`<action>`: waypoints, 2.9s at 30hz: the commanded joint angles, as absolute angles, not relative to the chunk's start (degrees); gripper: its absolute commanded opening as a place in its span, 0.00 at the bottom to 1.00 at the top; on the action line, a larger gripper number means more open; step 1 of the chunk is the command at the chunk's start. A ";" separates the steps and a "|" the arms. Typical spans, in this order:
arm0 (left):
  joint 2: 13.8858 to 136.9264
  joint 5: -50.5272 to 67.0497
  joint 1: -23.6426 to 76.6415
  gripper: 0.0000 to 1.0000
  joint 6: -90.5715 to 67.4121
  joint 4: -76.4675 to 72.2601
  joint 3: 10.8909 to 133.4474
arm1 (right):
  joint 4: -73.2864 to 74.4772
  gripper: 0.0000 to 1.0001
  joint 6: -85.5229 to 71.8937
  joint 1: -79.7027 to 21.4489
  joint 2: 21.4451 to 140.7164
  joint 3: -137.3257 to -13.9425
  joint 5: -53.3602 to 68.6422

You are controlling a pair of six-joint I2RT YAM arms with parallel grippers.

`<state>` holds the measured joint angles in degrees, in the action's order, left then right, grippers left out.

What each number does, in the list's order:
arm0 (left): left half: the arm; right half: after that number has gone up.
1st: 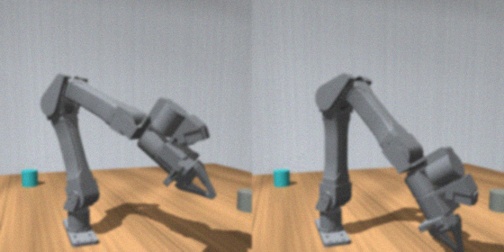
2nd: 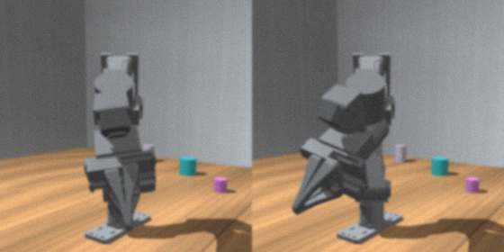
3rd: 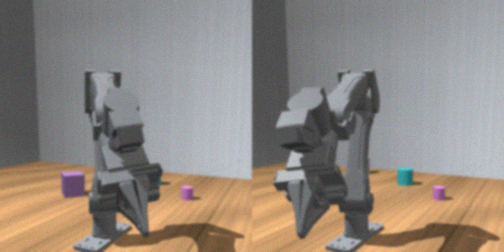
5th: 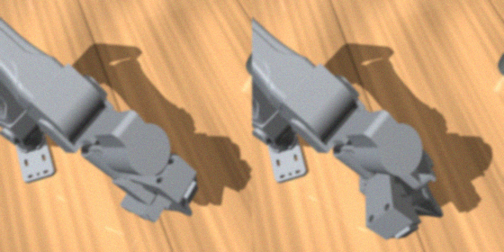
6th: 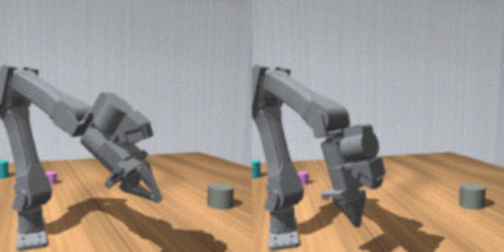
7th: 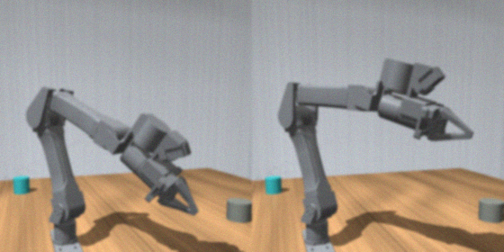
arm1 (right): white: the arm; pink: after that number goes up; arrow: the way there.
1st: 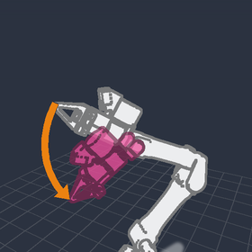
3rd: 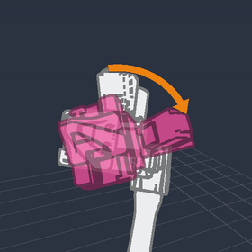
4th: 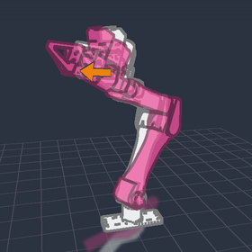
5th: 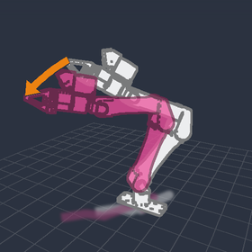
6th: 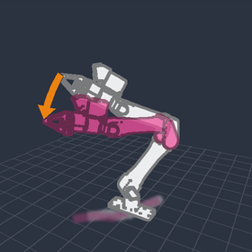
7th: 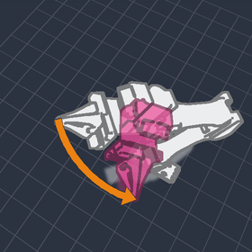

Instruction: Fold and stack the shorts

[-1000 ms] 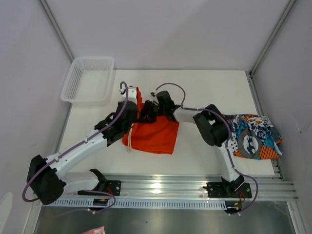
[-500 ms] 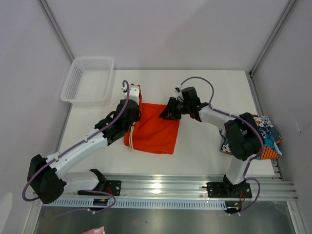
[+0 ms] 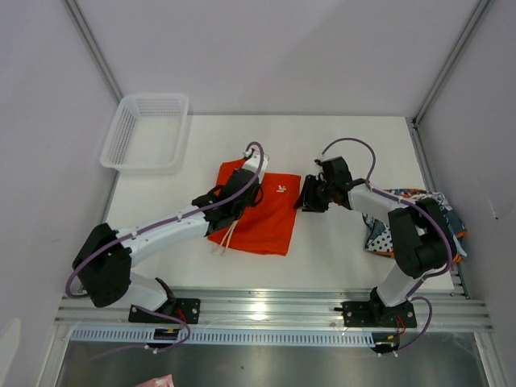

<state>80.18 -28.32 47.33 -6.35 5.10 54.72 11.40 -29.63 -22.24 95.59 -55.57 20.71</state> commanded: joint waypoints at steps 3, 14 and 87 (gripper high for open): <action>84.46 -29.88 50.09 0.00 -2.55 -1.48 58.09 | 10.82 0.41 -26.98 -21.62 97.37 -55.19 18.10; 90.69 -31.20 53.08 0.00 -5.53 4.73 63.80 | 6.07 0.39 -28.92 -21.88 104.15 -57.74 20.57; 104.24 -29.44 52.47 0.00 -15.38 14.76 75.41 | 4.13 0.28 -31.29 -21.18 101.51 -57.57 17.40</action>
